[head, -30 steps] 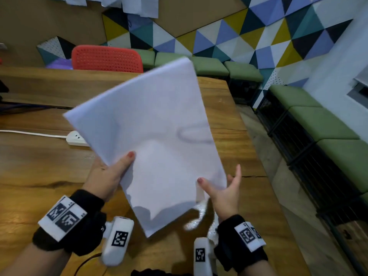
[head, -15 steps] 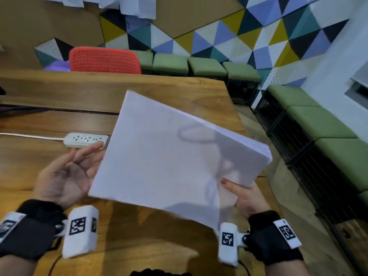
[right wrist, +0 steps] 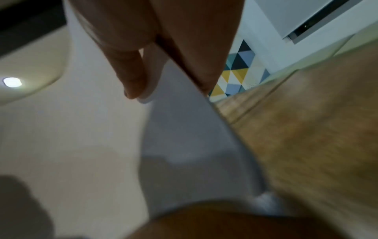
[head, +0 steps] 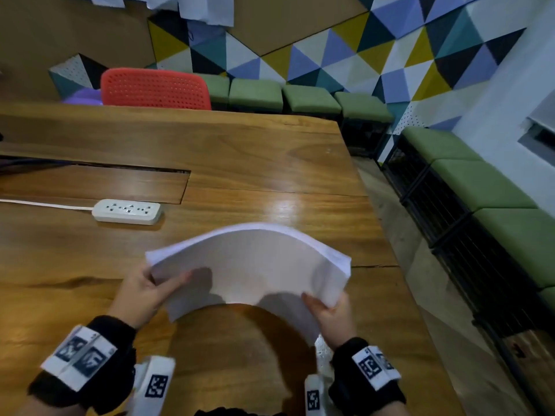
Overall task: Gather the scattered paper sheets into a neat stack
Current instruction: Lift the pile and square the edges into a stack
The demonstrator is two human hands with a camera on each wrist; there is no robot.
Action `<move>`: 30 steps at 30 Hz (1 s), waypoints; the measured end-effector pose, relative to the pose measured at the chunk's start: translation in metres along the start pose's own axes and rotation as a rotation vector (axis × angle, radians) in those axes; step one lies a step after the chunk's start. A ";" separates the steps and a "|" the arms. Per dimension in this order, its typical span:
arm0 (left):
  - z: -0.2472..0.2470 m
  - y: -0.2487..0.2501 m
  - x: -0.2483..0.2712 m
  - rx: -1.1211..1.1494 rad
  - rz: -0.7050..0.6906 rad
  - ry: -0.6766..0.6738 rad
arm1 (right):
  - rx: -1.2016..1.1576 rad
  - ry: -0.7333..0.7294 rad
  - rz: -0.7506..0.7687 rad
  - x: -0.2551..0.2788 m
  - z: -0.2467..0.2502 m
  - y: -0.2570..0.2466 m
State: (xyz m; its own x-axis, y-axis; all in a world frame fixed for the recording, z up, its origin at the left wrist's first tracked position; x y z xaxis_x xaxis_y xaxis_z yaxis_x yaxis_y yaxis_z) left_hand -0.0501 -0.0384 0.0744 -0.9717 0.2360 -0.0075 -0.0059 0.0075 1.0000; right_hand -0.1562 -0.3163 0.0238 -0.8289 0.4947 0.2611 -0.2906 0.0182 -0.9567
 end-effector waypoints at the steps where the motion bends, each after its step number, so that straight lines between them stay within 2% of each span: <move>1: -0.002 -0.014 0.002 -0.042 0.038 0.023 | 0.043 -0.003 -0.026 0.002 -0.001 0.008; 4: -0.005 -0.032 0.008 -0.114 0.102 0.103 | 0.072 -0.001 -0.066 0.001 0.000 0.016; 9: 0.003 -0.027 0.004 -0.122 0.031 0.127 | 0.051 0.097 -0.044 -0.010 0.007 0.018; 12: 0.002 -0.033 0.006 -0.099 0.062 0.104 | 0.102 0.063 -0.072 -0.009 0.001 0.022; 15: 0.005 -0.034 0.006 -0.073 0.065 0.139 | 0.126 0.071 -0.066 -0.009 0.000 0.024; 18: 0.007 -0.035 0.003 -0.048 0.080 0.143 | 0.070 0.080 -0.069 -0.008 0.000 0.023; 21: 0.005 -0.040 0.005 -0.083 0.119 0.128 | 0.082 0.026 -0.084 -0.003 -0.004 0.021; 23: 0.004 -0.035 0.007 -0.103 0.118 0.148 | 0.009 -0.005 -0.077 0.004 -0.006 0.010; 25: 0.008 -0.022 0.006 -0.104 0.069 0.165 | -0.078 -0.039 -0.006 0.007 -0.001 -0.004; 27: 0.012 -0.002 0.003 -0.037 -0.048 0.158 | -0.126 -0.034 0.124 0.012 0.005 -0.025; 30: 0.012 0.014 -0.006 0.084 -0.107 0.215 | -0.160 0.095 0.273 0.023 0.009 -0.055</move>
State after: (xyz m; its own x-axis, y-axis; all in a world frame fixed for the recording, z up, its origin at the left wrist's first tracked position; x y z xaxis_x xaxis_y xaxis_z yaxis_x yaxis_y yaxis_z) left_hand -0.0420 -0.0280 0.0880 -0.9946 0.0177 -0.1025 -0.1001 0.1044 0.9895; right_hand -0.1638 -0.3140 0.0839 -0.8156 0.5785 -0.0135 0.0214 0.0068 -0.9997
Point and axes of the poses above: each hand's wrist, its own x-axis away from the middle knuckle, its own z-axis out of the back of the hand, y = z × x, the point moved 5 cm from there along -x, towards the middle knuckle, and after that the axes turned 5 degrees about -z, right-handed, at the moved point
